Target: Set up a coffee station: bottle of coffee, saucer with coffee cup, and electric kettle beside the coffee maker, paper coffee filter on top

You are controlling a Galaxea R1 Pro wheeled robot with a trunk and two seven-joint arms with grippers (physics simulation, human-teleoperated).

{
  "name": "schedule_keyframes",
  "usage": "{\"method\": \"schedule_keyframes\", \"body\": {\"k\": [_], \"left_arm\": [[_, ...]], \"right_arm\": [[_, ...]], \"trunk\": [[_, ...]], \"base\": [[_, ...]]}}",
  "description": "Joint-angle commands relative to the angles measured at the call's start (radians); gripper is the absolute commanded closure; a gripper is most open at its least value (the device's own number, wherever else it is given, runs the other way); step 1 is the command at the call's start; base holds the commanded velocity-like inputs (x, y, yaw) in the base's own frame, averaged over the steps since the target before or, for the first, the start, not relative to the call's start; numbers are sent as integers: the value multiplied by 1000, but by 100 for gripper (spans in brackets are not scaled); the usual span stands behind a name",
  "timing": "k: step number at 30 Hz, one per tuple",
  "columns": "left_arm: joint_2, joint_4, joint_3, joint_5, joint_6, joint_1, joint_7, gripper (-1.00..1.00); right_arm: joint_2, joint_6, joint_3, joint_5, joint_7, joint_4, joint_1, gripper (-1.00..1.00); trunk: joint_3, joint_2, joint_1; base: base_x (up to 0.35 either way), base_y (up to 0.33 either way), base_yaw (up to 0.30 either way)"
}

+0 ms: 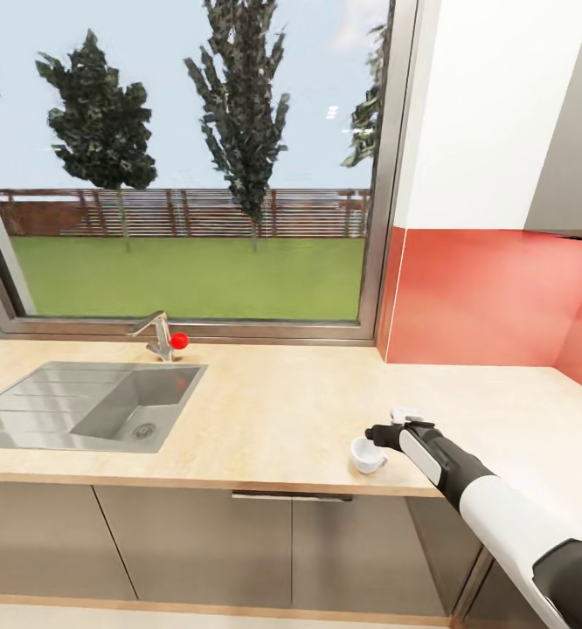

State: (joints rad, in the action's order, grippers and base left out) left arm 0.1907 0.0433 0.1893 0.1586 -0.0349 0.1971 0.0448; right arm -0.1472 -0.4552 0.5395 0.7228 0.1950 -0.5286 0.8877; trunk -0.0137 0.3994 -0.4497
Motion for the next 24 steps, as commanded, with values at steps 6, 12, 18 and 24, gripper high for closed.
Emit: {"method": "schedule_keyframes", "body": {"k": [6,12,18,24], "left_arm": [[0,1,9,10,-1,1,1,-100],[0,1,9,10,0,1,1,-100],[0,1,9,10,0,-1,1,-100],[0,1,9,11,0,-4,1,-100]], "right_arm": [[0,-2,9,10,8,6,1,-100],[4,-2,10,13,7,38,1,-100],[7,-2,10,14,5,68,1,-100],[13,-2,10,14,4,84,1,-100]], "trunk": [[0,1,0],[0,1,0],[0,1,0],[0,1,0]], "base": [[0,0,0],[0,0,0],[0,0,0],[0,0,0]]}}
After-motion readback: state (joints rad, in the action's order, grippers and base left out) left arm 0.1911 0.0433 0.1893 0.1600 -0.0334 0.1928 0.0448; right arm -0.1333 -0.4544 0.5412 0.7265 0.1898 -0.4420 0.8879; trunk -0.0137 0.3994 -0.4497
